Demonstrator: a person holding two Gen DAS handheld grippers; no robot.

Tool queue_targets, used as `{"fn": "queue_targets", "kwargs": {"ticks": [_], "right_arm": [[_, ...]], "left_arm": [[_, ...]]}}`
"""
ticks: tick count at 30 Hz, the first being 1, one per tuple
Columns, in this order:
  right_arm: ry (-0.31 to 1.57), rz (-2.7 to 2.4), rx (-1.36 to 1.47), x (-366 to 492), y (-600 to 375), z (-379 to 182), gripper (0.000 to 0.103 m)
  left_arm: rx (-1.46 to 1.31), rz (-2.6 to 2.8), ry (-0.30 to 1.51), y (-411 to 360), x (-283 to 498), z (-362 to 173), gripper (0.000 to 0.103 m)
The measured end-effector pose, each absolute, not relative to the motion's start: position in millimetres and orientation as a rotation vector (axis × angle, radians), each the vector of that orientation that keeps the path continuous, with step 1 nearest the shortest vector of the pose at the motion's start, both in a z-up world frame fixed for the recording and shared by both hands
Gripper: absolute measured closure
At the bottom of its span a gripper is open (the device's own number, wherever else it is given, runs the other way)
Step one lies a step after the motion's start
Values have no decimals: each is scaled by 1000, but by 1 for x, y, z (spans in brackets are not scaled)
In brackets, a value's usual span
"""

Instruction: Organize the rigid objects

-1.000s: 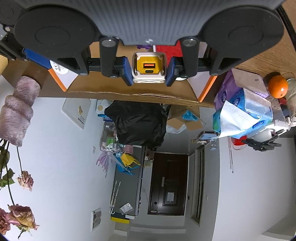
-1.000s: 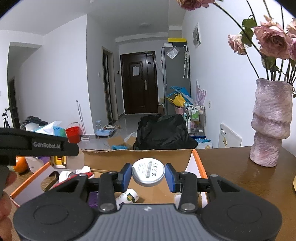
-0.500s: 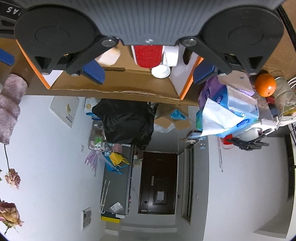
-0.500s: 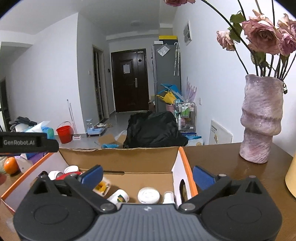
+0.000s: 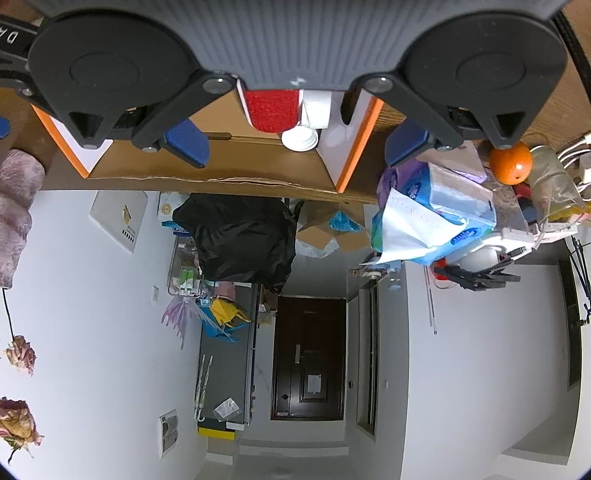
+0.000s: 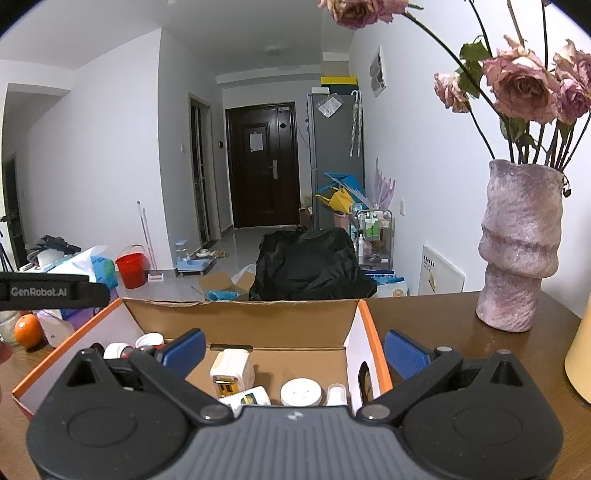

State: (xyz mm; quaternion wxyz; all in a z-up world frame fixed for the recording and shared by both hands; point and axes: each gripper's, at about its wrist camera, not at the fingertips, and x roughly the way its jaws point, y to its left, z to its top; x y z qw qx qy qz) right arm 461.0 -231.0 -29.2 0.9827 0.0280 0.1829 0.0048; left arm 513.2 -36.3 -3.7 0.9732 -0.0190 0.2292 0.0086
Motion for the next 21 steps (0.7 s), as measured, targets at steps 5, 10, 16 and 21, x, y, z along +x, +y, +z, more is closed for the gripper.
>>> {"fn": "queue_targets", "kwargs": {"ticks": [5,10,16,21], "right_arm": [[355,13,59,450,-232,-22,0],[348,7,55,433,-235,-16,0],[352,-2,49,401,-238,-9,0],[358,-6,49,370,-240,-4,0]], "left_arm": [[-30,7,441,-34,500,3,0],[-21,-6,422,-33,481,9,0],[-4,-4,398,-29,450,14,0],[12,-9,405,-26,420,16,0]]}}
